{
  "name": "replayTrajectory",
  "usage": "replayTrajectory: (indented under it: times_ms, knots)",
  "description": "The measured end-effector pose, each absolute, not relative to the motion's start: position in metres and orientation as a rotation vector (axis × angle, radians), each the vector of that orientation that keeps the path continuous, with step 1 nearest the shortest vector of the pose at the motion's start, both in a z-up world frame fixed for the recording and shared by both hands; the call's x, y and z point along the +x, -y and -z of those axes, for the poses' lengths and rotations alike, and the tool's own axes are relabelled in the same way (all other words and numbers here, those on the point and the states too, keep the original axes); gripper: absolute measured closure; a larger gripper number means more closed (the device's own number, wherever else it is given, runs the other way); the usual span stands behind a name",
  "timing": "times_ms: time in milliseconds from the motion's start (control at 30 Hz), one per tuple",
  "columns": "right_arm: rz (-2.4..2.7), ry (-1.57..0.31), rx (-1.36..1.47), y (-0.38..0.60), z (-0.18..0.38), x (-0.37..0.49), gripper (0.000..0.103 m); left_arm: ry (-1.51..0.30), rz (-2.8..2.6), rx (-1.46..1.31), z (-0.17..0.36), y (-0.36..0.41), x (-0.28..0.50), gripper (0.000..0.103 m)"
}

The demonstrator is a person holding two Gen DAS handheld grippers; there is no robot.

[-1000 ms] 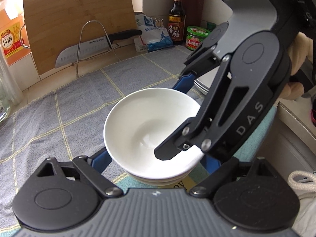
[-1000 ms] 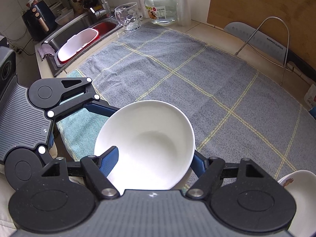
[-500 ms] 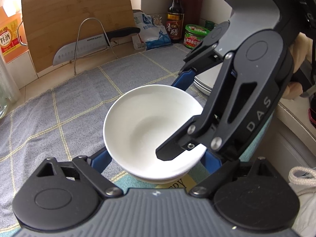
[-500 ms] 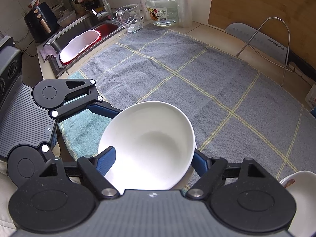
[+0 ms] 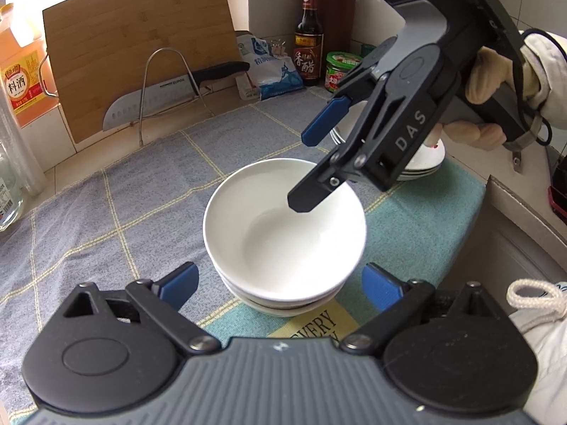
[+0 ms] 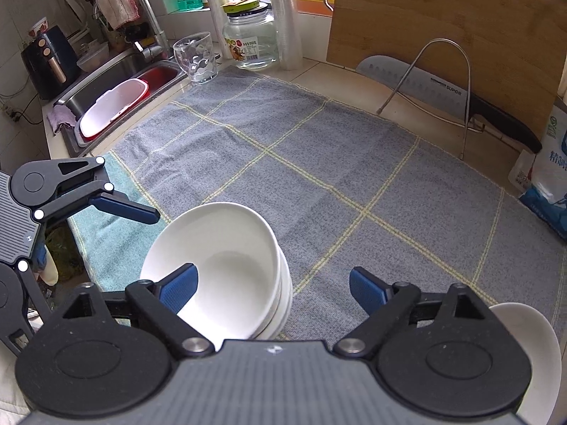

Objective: Organize plates and bowls
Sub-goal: 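Grasp the nested white bowls at opposite rims with the left and right tools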

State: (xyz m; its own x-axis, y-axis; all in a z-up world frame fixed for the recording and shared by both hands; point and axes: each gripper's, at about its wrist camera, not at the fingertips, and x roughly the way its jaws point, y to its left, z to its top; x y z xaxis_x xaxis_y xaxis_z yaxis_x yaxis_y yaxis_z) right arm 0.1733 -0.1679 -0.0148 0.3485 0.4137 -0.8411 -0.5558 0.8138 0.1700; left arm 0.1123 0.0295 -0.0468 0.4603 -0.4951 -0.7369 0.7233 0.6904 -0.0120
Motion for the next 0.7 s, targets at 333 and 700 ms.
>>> replayTrajectory:
  times_ms: [333,700]
  knots:
    - [-0.557,-1.02,-0.088,0.199,0.026,0.182,0.008,-0.772,0.729,0.329,0.041,-0.037,0.106,0.005]
    - [-0.56,-1.006,-0.033,0.211,0.038,0.183,0.009,-0.765,0.698,0.357,0.039,-0.03,0.103,0.005]
